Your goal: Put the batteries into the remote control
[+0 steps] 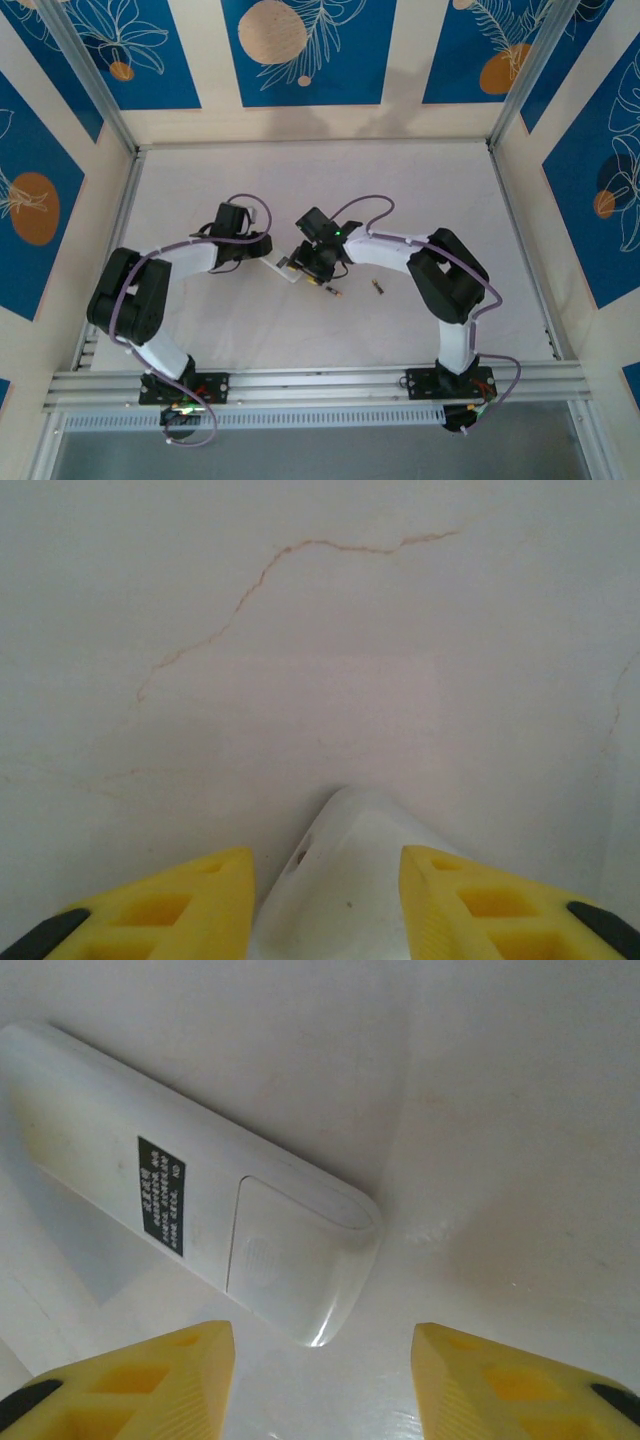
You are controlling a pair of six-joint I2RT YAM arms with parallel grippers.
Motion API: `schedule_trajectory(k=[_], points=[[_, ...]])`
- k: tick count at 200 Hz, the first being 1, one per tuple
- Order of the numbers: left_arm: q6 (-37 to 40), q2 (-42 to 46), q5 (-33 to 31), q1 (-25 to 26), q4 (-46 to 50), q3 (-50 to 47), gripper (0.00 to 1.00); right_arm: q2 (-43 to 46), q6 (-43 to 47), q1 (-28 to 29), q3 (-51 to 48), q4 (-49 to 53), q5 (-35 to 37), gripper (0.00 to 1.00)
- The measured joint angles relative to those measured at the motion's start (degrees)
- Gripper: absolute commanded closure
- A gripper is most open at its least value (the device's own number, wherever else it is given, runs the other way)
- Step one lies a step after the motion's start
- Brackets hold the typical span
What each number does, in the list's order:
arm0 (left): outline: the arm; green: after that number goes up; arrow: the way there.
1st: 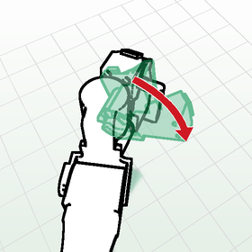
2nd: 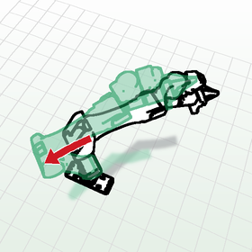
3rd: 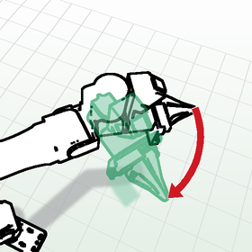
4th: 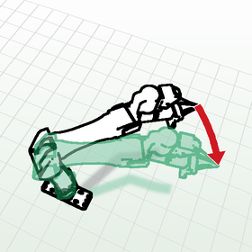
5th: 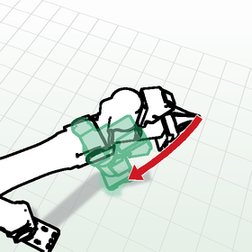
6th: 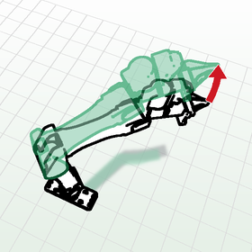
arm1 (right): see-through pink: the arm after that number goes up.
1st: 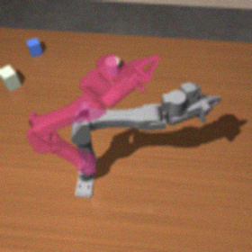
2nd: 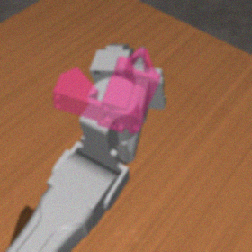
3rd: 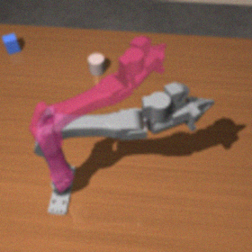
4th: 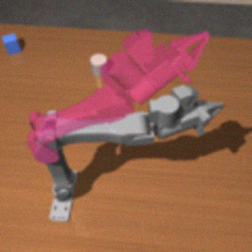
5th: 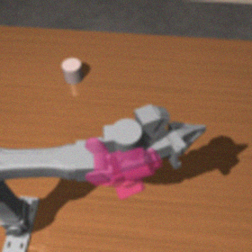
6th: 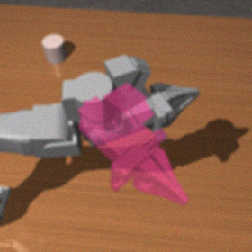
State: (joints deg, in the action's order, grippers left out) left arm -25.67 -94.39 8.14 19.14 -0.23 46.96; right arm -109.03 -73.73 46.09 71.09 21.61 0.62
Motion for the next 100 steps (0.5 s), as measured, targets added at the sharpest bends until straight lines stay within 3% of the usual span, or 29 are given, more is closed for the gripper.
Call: schedule_trajectory(k=[100], points=[[0.8,-2.4,1.3,-0.1,-4.4,-1.6,0.57,-3.2,-1.4,0.1,1.1,-1.1,-0.1,0.53]])
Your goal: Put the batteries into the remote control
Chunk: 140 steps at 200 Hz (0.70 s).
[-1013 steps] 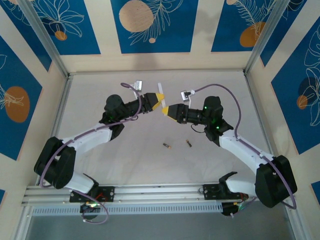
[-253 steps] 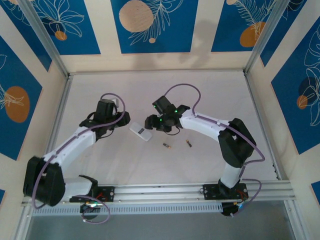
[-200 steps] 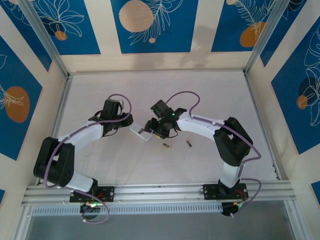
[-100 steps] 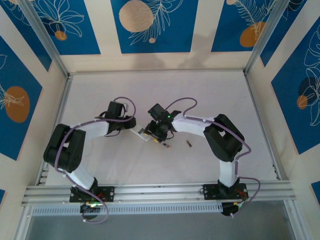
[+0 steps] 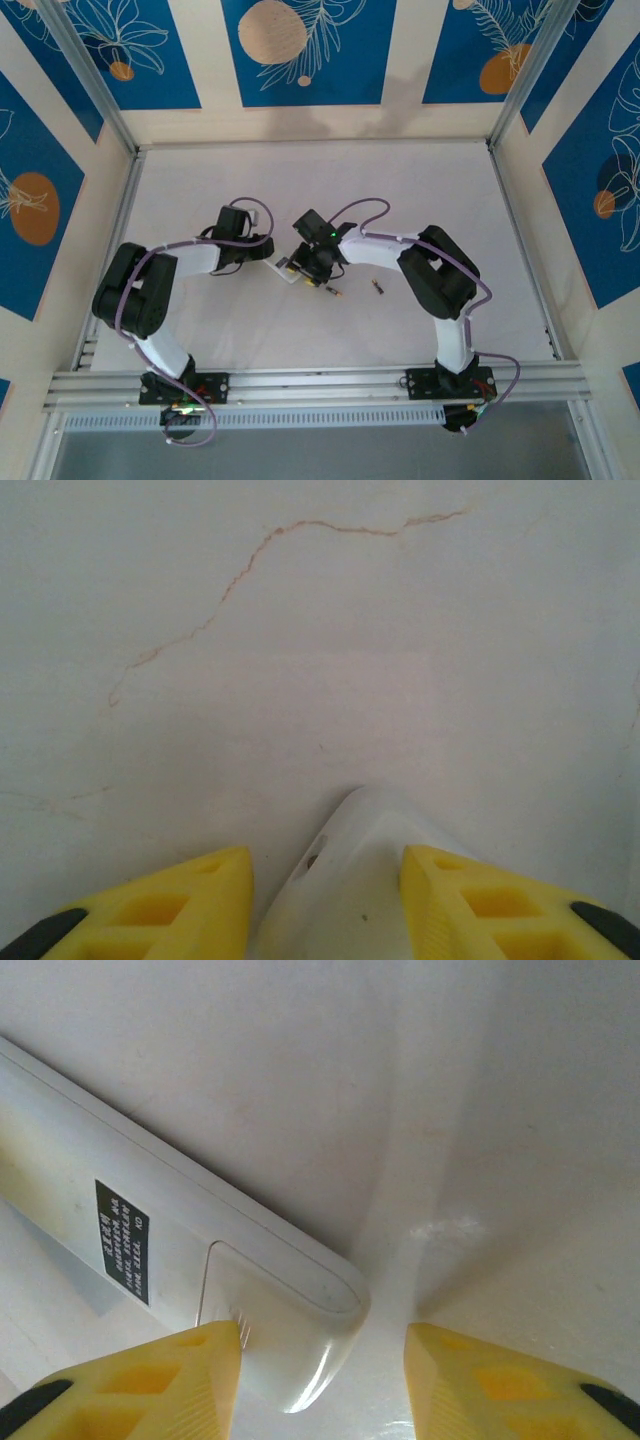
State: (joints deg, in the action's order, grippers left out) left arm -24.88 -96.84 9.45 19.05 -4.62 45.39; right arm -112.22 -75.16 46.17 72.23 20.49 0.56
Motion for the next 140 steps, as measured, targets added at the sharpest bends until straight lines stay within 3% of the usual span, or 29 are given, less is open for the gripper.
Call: schedule_trajectory(k=[82,140], points=[[0.0,0.0,0.4,-0.1,-2.1,-1.0,0.57,-0.8,-0.4,0.6,0.5,-1.0,-0.8,0.5],[0.0,0.5,0.6,-0.1,-2.5,-1.5,0.57,-0.9,-1.6,0.6,0.5,-1.4,-1.4,0.71]])
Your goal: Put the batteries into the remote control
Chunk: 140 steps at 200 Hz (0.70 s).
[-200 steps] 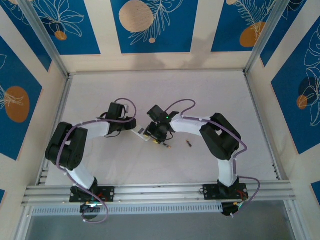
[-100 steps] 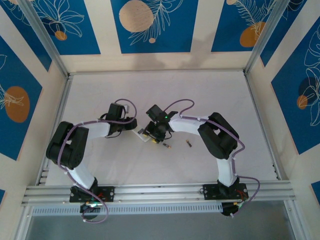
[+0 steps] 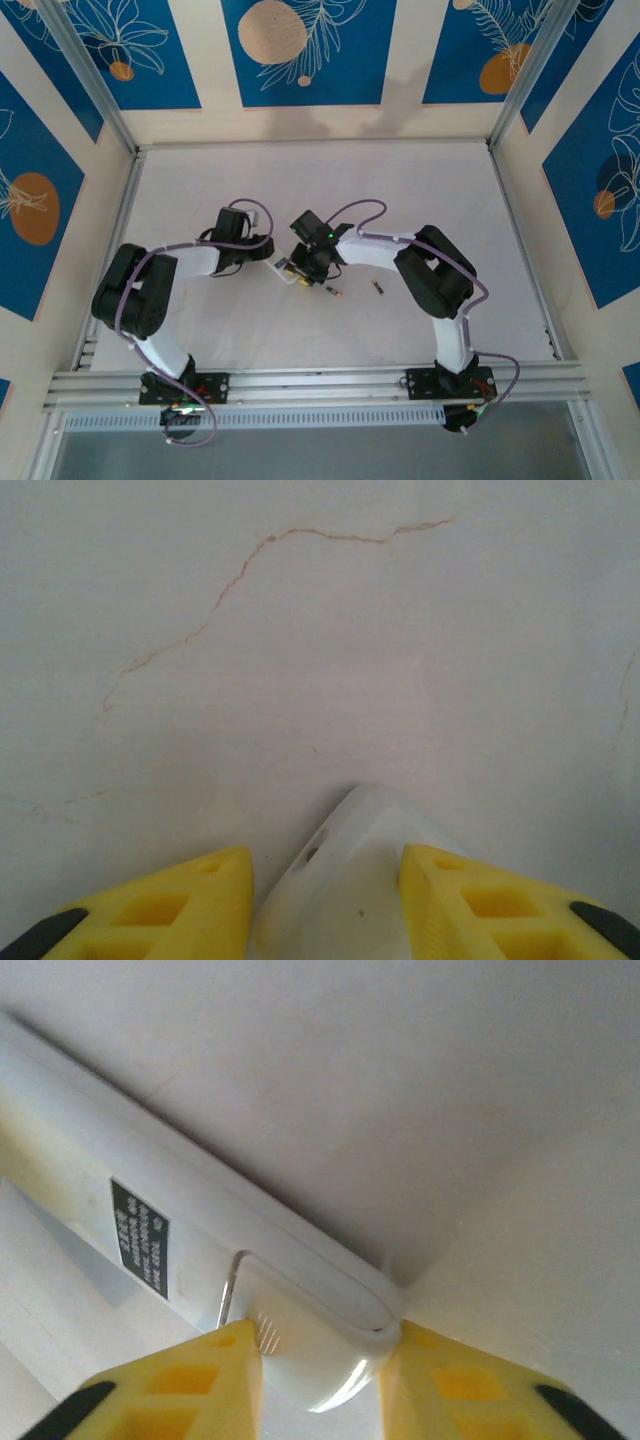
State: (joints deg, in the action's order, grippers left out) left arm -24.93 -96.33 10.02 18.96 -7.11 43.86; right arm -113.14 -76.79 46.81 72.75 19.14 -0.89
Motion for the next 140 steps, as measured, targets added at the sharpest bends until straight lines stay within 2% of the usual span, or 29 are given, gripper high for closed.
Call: schedule_trajectory(k=[140], points=[[0.0,0.3,-0.1,-0.1,-0.2,-0.3,0.57,1.9,-1.4,-0.2,-5.4,-7.0,-0.7,0.72]])
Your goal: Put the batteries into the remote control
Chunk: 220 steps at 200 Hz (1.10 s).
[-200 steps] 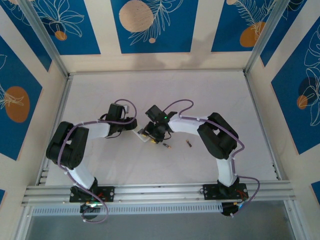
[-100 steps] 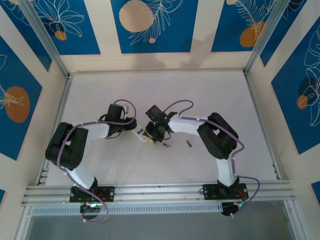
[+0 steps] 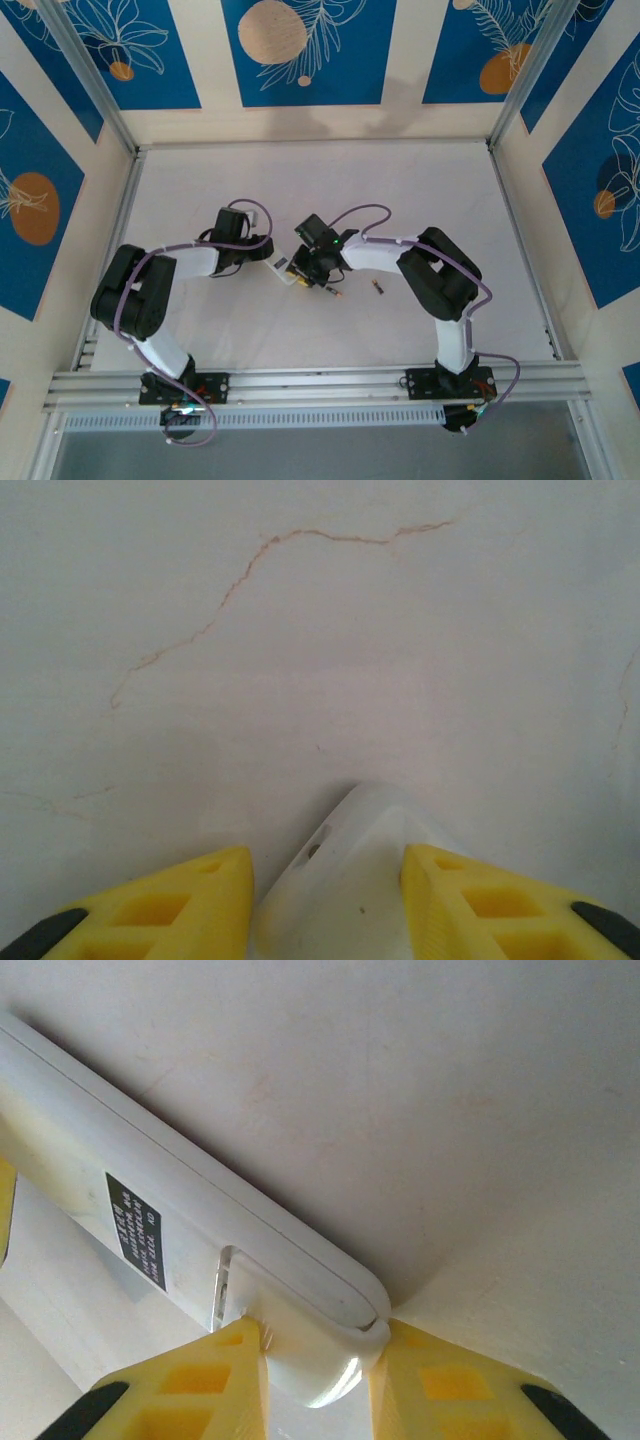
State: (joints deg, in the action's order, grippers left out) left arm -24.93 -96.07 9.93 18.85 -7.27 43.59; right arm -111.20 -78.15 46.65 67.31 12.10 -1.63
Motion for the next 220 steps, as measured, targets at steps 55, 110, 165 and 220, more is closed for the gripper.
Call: schedule_trajectory(k=[55,110,165,220], points=[[0.0,0.0,-0.1,0.0,0.0,0.0,0.57,1.4,-0.5,-0.2,-3.1,-3.7,-0.3,0.71],[0.0,0.0,-0.1,0.0,0.0,0.0,0.57,1.9,-0.6,-0.2,-3.7,-4.0,-0.3,0.69],[0.0,0.0,0.0,0.0,0.0,0.0,0.57,1.9,-0.5,-0.2,-3.7,-3.8,-0.4,0.62],[0.0,0.0,-0.1,0.0,0.0,0.0,0.57,2.0,-0.5,-0.2,-3.7,-3.5,-0.3,0.57]])
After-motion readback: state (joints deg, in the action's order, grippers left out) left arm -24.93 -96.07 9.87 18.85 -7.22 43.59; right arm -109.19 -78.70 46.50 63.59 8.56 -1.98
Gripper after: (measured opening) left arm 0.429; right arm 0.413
